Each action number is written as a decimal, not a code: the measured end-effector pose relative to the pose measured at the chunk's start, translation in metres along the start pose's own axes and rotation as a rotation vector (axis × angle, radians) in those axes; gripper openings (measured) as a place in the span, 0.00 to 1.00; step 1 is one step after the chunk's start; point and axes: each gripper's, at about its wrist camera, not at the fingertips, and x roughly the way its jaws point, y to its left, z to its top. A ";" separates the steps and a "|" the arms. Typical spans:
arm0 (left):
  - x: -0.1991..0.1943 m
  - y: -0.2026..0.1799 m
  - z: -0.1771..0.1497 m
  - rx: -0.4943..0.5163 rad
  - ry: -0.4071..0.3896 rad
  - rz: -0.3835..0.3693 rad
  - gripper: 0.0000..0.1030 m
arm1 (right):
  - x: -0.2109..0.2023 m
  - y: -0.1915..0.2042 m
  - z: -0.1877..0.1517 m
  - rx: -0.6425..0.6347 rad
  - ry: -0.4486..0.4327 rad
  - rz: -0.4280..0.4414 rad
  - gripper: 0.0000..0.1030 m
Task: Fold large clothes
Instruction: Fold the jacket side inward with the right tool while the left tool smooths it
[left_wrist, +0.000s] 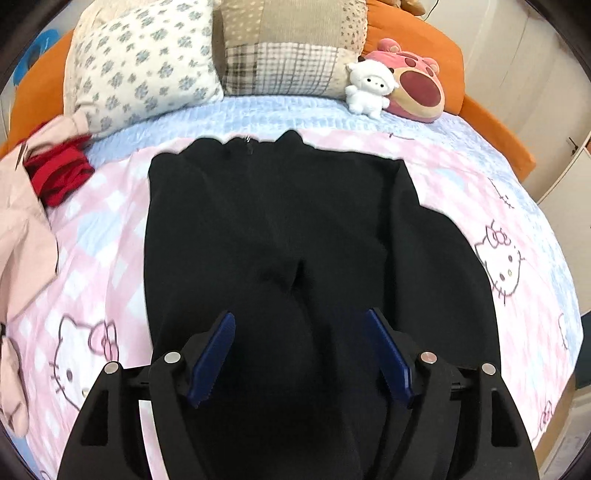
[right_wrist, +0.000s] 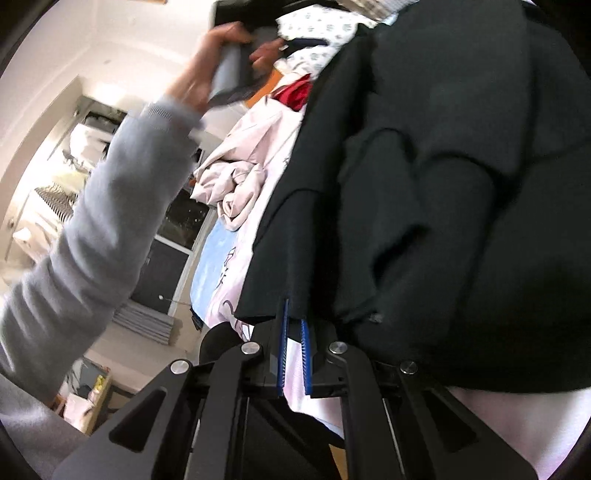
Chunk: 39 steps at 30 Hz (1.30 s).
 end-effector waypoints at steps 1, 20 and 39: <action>0.001 0.005 -0.010 -0.009 0.012 -0.009 0.73 | -0.001 0.000 -0.001 0.001 0.006 0.000 0.07; -0.058 -0.054 -0.249 0.175 -0.059 -0.069 0.71 | -0.101 0.042 0.135 -0.263 -0.193 -0.196 0.42; -0.058 -0.039 -0.274 0.064 -0.107 -0.174 0.70 | 0.128 -0.045 0.360 -0.176 0.072 -0.585 0.20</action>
